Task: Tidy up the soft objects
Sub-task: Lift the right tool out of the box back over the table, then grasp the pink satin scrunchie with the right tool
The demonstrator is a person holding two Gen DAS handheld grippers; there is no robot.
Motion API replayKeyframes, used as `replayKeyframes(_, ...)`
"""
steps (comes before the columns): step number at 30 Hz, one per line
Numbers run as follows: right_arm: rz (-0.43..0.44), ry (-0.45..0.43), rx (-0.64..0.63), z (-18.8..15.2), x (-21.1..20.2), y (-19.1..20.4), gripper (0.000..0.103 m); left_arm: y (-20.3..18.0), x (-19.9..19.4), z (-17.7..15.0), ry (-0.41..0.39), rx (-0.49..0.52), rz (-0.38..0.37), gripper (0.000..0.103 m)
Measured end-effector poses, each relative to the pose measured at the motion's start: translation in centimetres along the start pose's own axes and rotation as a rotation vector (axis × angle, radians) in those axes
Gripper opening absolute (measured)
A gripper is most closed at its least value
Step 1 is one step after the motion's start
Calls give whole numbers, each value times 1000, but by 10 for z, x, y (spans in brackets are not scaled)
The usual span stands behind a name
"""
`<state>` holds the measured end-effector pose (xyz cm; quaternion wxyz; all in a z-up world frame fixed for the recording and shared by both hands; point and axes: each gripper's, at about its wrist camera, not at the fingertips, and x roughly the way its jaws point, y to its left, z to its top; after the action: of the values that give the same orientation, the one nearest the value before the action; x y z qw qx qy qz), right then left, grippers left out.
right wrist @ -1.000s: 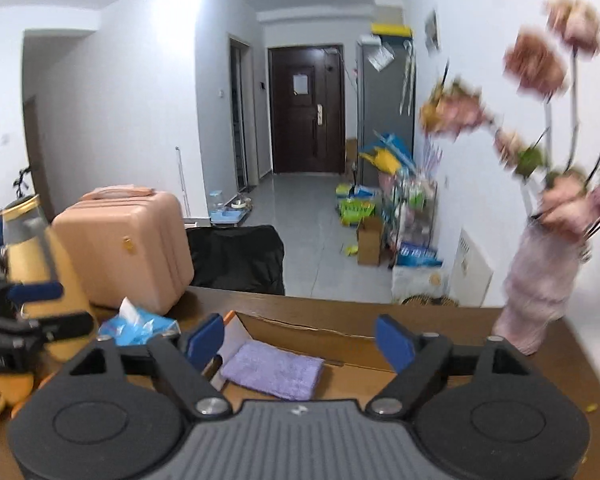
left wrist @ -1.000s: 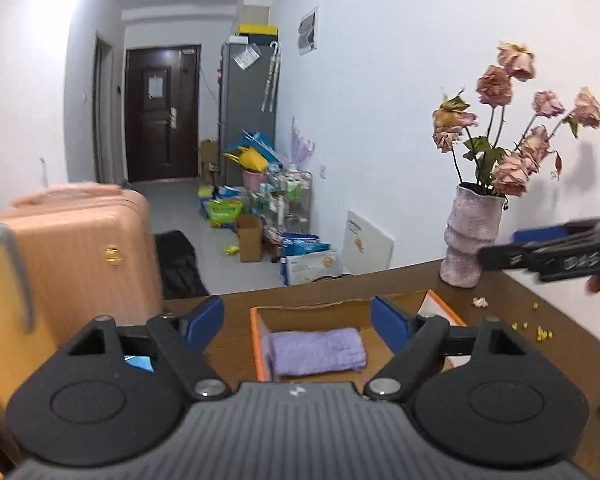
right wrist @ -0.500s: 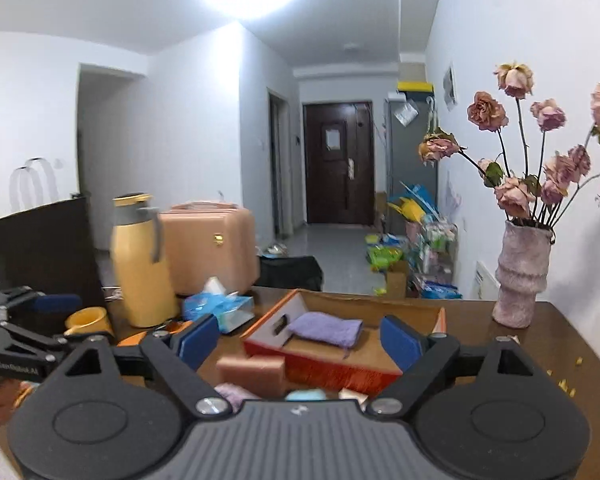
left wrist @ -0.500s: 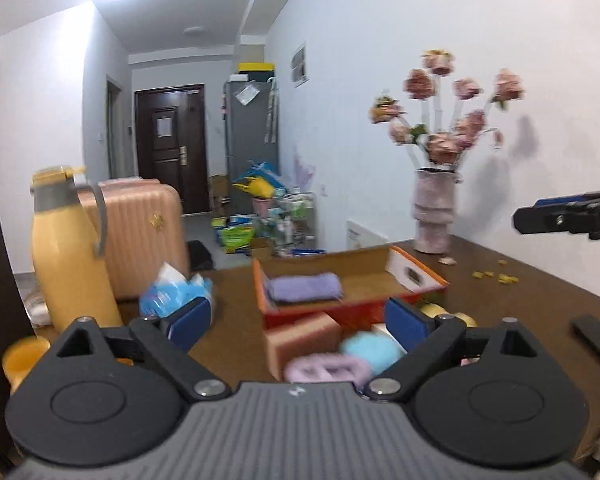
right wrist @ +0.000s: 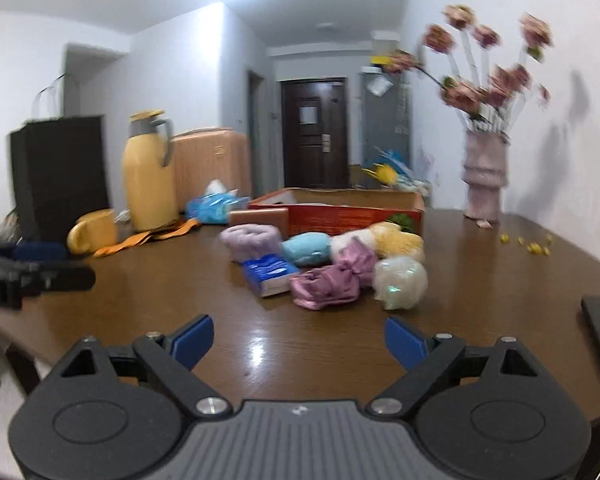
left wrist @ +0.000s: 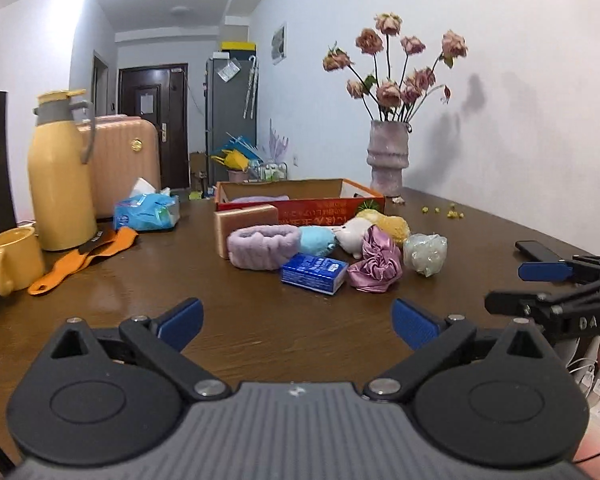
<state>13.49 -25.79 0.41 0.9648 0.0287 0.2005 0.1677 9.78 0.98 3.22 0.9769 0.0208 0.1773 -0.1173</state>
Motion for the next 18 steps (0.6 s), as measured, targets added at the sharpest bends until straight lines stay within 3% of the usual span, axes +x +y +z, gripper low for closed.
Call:
replayKeyframes(4,-38,65,137,1,29,-18,85,-13,33,-1,52,6,-38,103)
replayKeyframes(7,-4,98,223,1,54,-27,85,-14,56,-2,92,8,-26,102)
replayKeyframes(13,-29,138,228,27,139,-24,83,3,92,7,137,-38,31,102)
replayKeyframes(15,-75,159,209,34,163,-21,70,6,96,11,136,-36,46,102)
replayKeyframes(16,-98,159,195,36,171,-20,48,8,98,13,133,-32,50,102)
replayKeyframes(17,-96,166,183,35,175,-21,35,9,99,15,131,-29,55,102)
replayKeyframes(18,-75,172,177,33,175,-23,35,11,100,16,130,-28,58,102)
